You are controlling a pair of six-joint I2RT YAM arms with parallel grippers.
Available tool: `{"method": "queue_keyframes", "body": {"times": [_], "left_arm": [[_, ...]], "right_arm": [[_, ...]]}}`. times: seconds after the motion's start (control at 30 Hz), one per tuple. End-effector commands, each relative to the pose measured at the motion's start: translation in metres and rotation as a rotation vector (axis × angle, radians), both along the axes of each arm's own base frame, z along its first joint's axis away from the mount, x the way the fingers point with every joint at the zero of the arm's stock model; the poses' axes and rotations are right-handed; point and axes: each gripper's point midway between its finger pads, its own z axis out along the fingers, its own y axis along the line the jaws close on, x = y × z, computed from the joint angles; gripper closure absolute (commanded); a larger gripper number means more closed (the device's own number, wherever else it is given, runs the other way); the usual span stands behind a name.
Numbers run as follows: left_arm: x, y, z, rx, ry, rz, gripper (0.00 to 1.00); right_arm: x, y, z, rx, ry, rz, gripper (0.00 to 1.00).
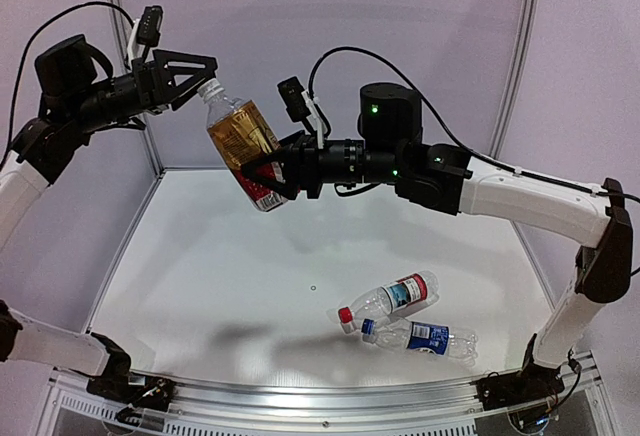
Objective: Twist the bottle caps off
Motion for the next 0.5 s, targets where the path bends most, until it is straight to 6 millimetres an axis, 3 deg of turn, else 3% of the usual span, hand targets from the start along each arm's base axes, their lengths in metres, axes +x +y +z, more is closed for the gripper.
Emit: {"method": "queue_keyframes", "body": {"times": [0.0, 0.2, 0.47], "left_arm": [[-0.001, -0.014, 0.001, -0.026, 0.000, -0.062, 0.25], [-0.004, -0.027, 0.003, -0.031, 0.012, -0.115, 0.25], [-0.012, -0.026, 0.000, -0.030, 0.036, -0.136, 0.26]], "right_arm": [[-0.002, -0.004, 0.011, 0.029, 0.000, 0.016, 1.00], [0.001, -0.002, 0.011, 0.028, 0.000, 0.008, 1.00], [0.011, 0.000, 0.001, -0.013, 0.006, -0.042, 1.00]]}}
